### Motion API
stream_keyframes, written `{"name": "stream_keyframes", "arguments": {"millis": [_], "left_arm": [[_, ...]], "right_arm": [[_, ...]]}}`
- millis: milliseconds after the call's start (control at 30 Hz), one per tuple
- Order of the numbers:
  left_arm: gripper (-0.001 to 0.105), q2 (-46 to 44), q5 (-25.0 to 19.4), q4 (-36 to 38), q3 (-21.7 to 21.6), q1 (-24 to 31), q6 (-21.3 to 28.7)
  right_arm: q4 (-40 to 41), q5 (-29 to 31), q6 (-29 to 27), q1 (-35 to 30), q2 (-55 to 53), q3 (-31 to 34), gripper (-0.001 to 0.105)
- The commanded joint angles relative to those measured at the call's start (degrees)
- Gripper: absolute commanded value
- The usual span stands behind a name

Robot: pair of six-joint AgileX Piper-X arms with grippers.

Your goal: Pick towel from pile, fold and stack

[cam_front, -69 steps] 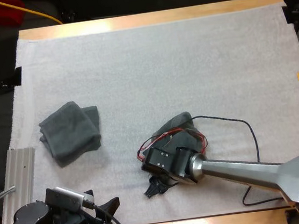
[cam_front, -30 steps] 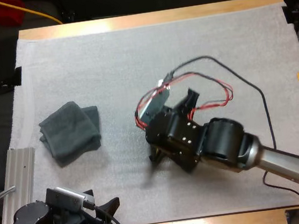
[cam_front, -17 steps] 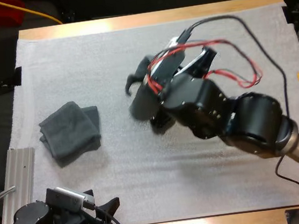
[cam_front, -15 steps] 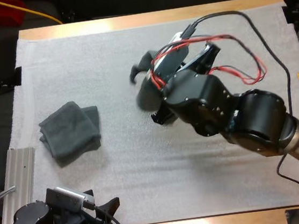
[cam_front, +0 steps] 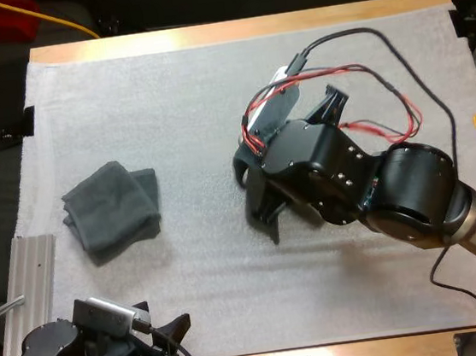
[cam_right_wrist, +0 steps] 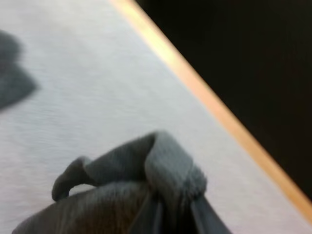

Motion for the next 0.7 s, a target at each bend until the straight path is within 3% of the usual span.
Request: {"name": "stream_keyframes", "arguments": {"millis": [0,100,233,433,667], "left_arm": [[0.069,0.02,0.41,-0.45,-0.43,-0.24,0.09],[0.069,0.02,0.41,-0.8,-0.43,-0.24,0.09],[0.069,0.02,0.41,-0.92,-0.43,-0.24,0.09],[0.069,0.02,0.41,-1.01,-0.43,-0.24,0.09],[0.069,0.02,0.41,-1.01,-0.43,-0.24,-0.1]], "right_arm": [[1.06,-1.92,1.01,-0.23,-0.46,0.13,0.001],[0.78,-3.13,2.3,-0.23,-0.46,1.55,0.001],[0.08,-10.75,4.4,-0.23,-0.21,2.34,0.001],[-0.11,-12.56,6.14,-0.23,0.27,2.34,0.001],[7.97,-10.43,6.79,-0.23,3.99,2.53,0.001]]}}
